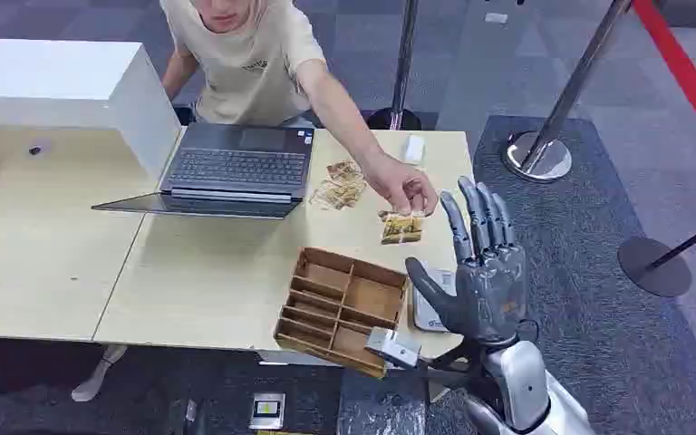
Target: Pass the card to the sensor for recognition and then transmit it.
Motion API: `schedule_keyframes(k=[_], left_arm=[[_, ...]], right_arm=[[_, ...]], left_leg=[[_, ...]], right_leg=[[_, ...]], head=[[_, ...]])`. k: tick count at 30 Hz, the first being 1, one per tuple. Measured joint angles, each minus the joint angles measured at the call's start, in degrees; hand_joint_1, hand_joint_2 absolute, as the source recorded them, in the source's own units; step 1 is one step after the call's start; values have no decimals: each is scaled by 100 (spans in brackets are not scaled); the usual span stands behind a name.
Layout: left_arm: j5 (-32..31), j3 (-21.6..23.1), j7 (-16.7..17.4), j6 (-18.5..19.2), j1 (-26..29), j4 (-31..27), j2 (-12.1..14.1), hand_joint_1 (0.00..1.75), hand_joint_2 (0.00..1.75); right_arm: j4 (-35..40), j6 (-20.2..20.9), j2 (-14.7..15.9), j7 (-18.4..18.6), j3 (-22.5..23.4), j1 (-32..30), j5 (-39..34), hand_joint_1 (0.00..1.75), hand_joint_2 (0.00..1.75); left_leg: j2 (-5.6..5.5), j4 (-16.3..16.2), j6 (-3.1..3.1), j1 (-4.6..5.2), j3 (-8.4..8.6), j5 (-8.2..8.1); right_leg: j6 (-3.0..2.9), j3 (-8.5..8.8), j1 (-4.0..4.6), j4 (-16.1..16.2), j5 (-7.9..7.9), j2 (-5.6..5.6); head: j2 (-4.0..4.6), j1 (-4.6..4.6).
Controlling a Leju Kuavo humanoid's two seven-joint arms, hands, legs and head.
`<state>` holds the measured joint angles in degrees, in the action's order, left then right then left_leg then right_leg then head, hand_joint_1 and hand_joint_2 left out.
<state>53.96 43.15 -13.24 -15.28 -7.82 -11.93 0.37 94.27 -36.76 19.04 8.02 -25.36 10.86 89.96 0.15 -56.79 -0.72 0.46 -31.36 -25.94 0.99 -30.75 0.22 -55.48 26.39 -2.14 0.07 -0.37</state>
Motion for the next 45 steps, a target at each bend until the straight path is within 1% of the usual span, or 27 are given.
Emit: schedule_keyframes(k=[3,4,5,13,32,37,40,45], left_arm=[[-35,44,31,4,-45,0,0,0,0],[-39,57,37,9,-55,0,0,0,0],[-39,70,37,9,-61,0,0,0,0],[-39,94,35,9,-110,0,0,0,0],[-55,125,22,9,-118,-2,-2,0,0],[-44,125,6,9,-117,-2,-2,0,0],[-35,125,4,9,-116,-2,-2,0,0],[-4,125,-24,9,-111,0,-2,0,0]], right_arm=[[-11,138,188,-11,-129,37,11,0,175],[-11,157,233,-11,-176,45,13,155,175],[-11,172,260,-11,-206,48,13,175,175],[-41,417,382,-24,-428,60,-247,175,175],[-59,433,481,-26,-723,109,-393,175,175],[-66,354,489,33,-771,103,-398,175,175],[-92,212,492,120,-782,71,-435,175,175],[-140,-149,492,293,-730,39,-763,175,175]], left_leg=[[0,0,0,0,1,0],[-1,0,0,0,1,0],[0,0,0,0,1,0],[0,0,0,0,1,0],[1,0,0,0,3,0],[1,0,0,0,4,0],[1,0,0,0,4,0],[1,0,0,0,4,0]], right_leg=[[0,1,0,0,0,0],[0,2,0,0,0,0],[0,2,0,0,0,0],[0,1,0,0,0,0],[0,1,0,-1,0,0],[0,1,0,-1,0,0],[0,2,0,-1,0,0],[0,2,0,-1,0,0]], head=[[0,-2],[0,0],[0,0],[0,0],[0,0],[0,0],[0,0],[0,-2]])
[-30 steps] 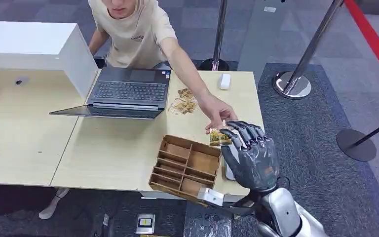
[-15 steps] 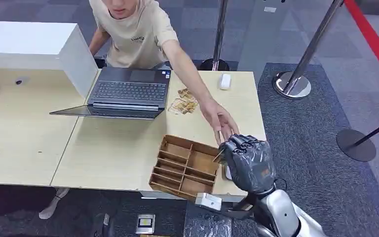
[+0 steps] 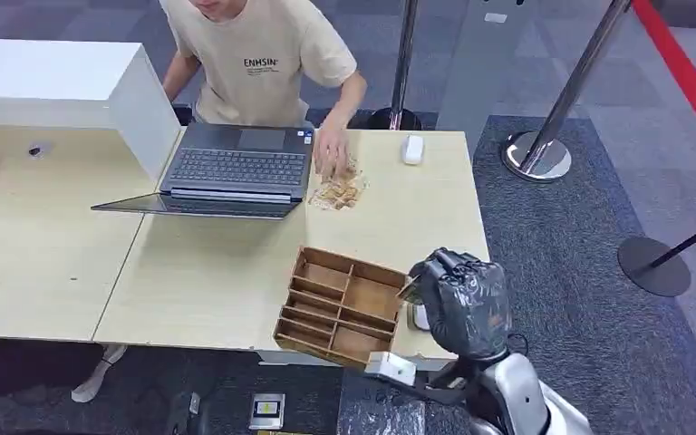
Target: Pass the card to the sensor for recognition and then transmit it.
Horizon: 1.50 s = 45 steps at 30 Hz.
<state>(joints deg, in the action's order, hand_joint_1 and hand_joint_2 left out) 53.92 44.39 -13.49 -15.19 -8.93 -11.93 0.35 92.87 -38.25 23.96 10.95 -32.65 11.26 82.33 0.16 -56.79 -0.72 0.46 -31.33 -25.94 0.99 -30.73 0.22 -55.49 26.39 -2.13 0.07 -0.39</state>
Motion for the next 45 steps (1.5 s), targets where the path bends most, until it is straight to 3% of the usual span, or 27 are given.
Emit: schedule_keyframes(k=[5,8,11,14,23,28,37,45], left_arm=[[26,0,-77,0,17,0,0,0,0],[0,0,-92,0,34,-2,0,0,0],[-53,0,-85,0,53,0,2,0,0],[-105,0,-68,4,51,-2,2,0,0],[-44,0,-120,2,56,0,2,0,0],[-7,0,-177,0,86,0,2,0,0],[79,-2,-227,-39,188,0,2,0,0],[142,-7,-264,-57,233,0,4,0,0]], right_arm=[[-44,-122,9,-4,369,16,-1163,175,175],[-294,-96,11,-497,834,127,-2882,175,175],[-655,242,22,-1106,1274,346,-4464,175,175],[-1151,577,13,-1443,1615,591,-5242,175,175],[-2616,826,-221,-2078,2076,912,-6073,175,175],[-2964,1045,-405,-2276,2109,836,-6496,175,175],[-3305,1561,-774,-2288,2057,491,-6983,175,175],[-3373,1434,-970,-1924,1884,327,-6474,175,175]], left_leg=[[-1,0,0,1,0,0],[-1,0,0,2,-1,0],[-1,0,-1,3,0,1],[-1,-1,-1,3,0,1],[-3,0,-1,1,-2,0],[-3,0,0,-2,-2,0],[-3,1,0,-3,-2,0],[-2,1,0,-2,-2,0]], right_leg=[[0,0,-1,0,0,0],[0,1,-2,0,-1,0],[2,1,-3,0,-3,0],[3,2,-3,0,-3,-1],[0,0,-1,-1,0,-1],[-6,-1,3,-1,5,-1],[-6,-1,3,-3,5,-1],[-6,0,2,-3,5,-1]], head=[[0,2],[0,2],[0,0],[0,0],[0,2],[0,0],[0,2],[0,2]])
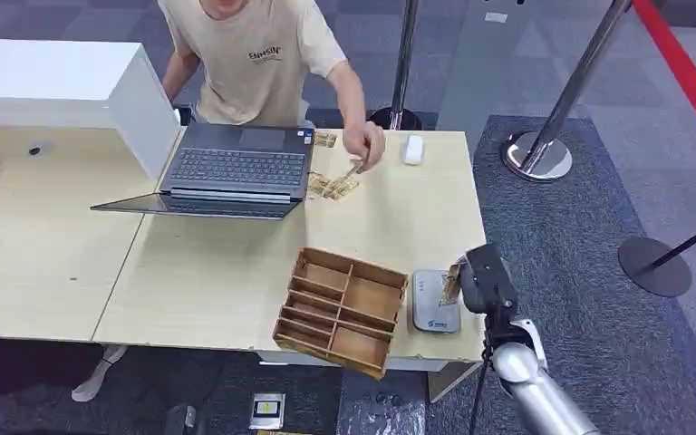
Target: Pass the card to the sensor for recognition and then transmit it.
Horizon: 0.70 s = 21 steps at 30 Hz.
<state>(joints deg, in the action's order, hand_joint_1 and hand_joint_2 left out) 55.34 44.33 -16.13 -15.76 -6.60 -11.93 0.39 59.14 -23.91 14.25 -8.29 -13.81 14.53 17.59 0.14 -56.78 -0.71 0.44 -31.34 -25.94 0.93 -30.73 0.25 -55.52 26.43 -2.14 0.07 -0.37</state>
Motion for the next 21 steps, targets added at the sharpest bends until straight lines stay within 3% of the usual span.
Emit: schedule_keyframes(k=[7,14,21], left_arm=[[7,0,22,-20,7,0,-2,0,0],[22,0,37,-35,4,0,-9,0,0],[22,0,70,-35,-2,0,-19,0,0]], right_arm=[[-120,-658,-66,415,-287,-18,1003,175,175],[-361,-1196,-144,544,-514,-3,1598,175,175],[-728,-1382,-230,551,-634,54,1723,175,175]], left_leg=[[0,0,0,0,0,0],[0,0,0,0,1,0],[0,0,0,0,2,0]], right_leg=[[0,0,0,0,0,0],[0,0,0,0,0,0],[0,0,0,0,0,0]], head=[[0,0],[0,0],[0,0]])
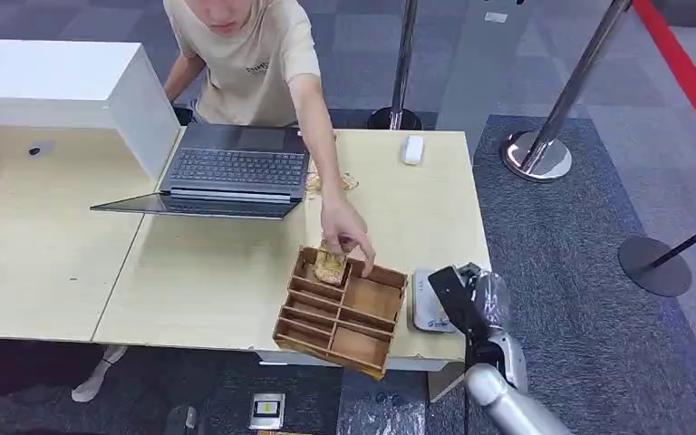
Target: Pass the card to the sensor for recognition and then transmit it.
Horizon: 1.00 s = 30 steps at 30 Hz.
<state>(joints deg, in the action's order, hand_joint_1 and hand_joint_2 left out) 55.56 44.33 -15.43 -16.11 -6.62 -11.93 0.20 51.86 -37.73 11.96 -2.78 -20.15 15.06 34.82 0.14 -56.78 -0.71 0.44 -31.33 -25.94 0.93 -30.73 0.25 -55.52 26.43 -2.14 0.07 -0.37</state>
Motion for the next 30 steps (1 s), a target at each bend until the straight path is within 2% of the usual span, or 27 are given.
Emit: schedule_keyframes(k=[15,22,26,30], left_arm=[[13,0,2,0,-29,0,-11,0,0],[13,0,2,0,-44,0,-13,0,0],[4,0,2,0,-44,0,-11,0,0],[-17,0,0,4,-44,0,-11,0,0]], right_arm=[[-472,-39,-92,-118,-98,68,-96,175,175],[-605,-133,-116,-400,-111,153,-385,175,175],[-421,-90,-79,-389,-85,205,-601,175,175],[80,111,31,-311,44,293,-915,175,175]], left_leg=[[0,0,0,0,1,0],[1,0,0,0,3,0],[1,0,0,1,4,1],[2,0,0,3,4,1]], right_leg=[[0,0,0,0,0,0],[0,2,0,-1,-1,1],[0,2,-1,-3,-1,1],[0,2,-2,-3,-1,1]], head=[[0,0],[0,0],[0,0],[0,0]])
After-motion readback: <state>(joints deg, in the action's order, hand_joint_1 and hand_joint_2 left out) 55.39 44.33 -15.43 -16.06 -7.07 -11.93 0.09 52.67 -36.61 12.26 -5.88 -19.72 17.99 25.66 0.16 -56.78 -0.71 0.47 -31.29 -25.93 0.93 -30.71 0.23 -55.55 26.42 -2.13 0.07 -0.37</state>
